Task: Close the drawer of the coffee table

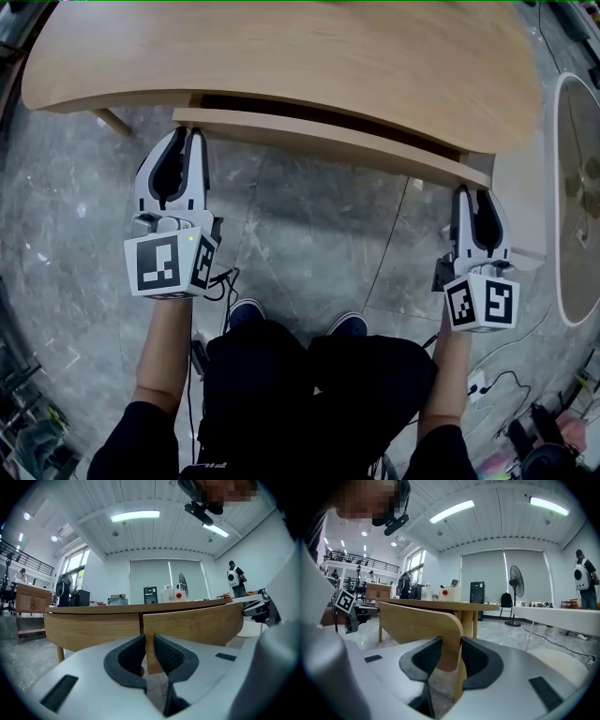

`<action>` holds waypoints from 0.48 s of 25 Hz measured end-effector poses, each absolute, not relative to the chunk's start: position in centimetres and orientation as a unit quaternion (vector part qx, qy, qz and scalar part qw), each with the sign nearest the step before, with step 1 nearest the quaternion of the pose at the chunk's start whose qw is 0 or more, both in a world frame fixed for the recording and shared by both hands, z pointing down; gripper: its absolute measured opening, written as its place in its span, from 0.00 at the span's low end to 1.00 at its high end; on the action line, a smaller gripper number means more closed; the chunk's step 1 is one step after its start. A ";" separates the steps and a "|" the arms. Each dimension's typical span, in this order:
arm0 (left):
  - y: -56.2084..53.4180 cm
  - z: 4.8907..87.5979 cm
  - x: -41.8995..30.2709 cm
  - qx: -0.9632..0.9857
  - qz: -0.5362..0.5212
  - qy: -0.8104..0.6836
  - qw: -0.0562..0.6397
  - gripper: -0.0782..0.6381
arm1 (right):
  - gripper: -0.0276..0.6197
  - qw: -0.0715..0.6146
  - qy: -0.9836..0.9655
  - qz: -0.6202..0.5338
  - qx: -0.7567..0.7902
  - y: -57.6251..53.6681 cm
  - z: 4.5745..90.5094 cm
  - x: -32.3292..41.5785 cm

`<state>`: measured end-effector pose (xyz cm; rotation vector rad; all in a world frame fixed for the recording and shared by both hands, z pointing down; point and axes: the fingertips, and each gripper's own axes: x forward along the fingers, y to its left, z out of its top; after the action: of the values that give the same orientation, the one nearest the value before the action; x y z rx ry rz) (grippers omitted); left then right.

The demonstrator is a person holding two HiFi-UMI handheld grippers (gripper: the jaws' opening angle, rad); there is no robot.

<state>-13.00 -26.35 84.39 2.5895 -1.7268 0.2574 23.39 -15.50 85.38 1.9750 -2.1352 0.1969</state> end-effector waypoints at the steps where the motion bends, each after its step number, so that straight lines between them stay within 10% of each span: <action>1: -26.6 84.4 -13.0 0.828 0.083 -0.554 0.009 0.21 | 0.27 0.113 -0.727 0.067 0.674 -15.8 85.4 23.4; 12: -29.4 84.4 -12.2 0.822 0.082 -0.564 0.004 0.21 | 0.27 0.101 -0.722 0.075 0.681 -18.5 85.3 24.2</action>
<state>-12.17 -29.35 84.40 2.5745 -1.7664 0.2572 24.24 -18.49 85.34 2.0113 -2.1315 0.2220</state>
